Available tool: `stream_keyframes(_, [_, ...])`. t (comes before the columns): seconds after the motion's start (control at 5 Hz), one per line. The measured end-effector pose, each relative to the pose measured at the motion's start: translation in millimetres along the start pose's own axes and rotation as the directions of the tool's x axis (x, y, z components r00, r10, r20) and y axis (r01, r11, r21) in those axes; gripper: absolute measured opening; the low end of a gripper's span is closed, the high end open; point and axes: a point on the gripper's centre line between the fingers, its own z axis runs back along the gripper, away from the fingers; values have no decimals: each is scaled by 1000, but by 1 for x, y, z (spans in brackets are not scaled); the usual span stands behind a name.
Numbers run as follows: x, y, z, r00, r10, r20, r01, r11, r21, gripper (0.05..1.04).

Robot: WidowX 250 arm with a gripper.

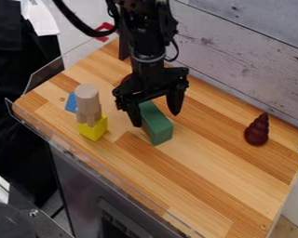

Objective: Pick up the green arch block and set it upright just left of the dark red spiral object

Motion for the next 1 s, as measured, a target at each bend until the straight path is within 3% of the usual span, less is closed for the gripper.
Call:
stream_keyframes(0.2, [-1, 3, -8, 1000, 11, -14, -11, 1000, 28, 686])
stream_keyframes(0.4, [-1, 2, -8, 1000, 15, -13, -14, 1000, 21, 560])
stream_keyframes(0.8, [-4, -1, -8, 999, 28, -14, -28, 999, 19, 560])
stream_keyframes(1.0, [1, -14, 6, 998, 58, 32, -58, 998, 4, 560])
